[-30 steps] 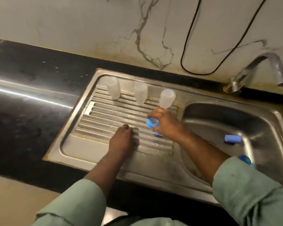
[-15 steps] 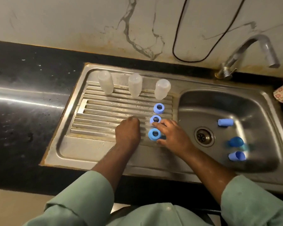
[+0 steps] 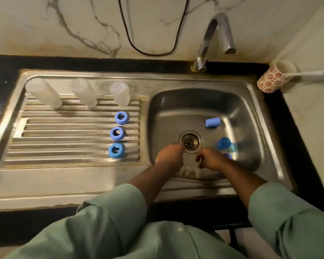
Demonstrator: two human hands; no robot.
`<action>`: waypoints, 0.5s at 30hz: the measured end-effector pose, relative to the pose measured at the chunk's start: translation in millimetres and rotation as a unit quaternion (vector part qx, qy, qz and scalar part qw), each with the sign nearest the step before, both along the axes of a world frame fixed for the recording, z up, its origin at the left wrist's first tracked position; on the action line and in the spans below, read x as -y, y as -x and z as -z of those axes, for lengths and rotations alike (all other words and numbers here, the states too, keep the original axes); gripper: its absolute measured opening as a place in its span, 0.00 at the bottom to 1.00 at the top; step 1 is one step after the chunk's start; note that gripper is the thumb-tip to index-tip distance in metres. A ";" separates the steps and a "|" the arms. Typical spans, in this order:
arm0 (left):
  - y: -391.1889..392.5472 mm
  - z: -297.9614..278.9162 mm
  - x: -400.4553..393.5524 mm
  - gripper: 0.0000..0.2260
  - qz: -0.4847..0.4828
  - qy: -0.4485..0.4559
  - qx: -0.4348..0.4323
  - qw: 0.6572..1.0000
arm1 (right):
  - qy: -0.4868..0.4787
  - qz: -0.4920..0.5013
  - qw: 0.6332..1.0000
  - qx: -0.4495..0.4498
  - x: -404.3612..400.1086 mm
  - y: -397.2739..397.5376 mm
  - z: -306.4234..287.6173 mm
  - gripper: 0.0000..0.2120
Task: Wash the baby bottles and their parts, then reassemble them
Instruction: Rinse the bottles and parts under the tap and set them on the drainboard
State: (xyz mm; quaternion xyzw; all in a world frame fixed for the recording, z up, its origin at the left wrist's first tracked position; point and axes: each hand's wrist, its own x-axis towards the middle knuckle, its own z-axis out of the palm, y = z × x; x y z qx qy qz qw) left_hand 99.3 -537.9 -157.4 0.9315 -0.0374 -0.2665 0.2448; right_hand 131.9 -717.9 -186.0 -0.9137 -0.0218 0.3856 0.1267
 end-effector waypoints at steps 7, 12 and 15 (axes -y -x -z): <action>-22.0 41.7 49.0 0.14 -0.064 -0.054 -0.103 0.991 | 0.025 -0.018 0.988 -0.152 14.8 -17.4 49.8 0.16; -32.7 45.6 51.8 0.13 -0.120 -0.112 -0.095 0.982 | 0.013 0.003 0.991 -0.135 24.0 -21.5 64.2 0.11; -47.3 41.8 45.3 0.12 -0.163 -0.099 -0.086 0.978 | -0.012 0.026 0.995 -0.098 32.7 -33.2 55.6 0.13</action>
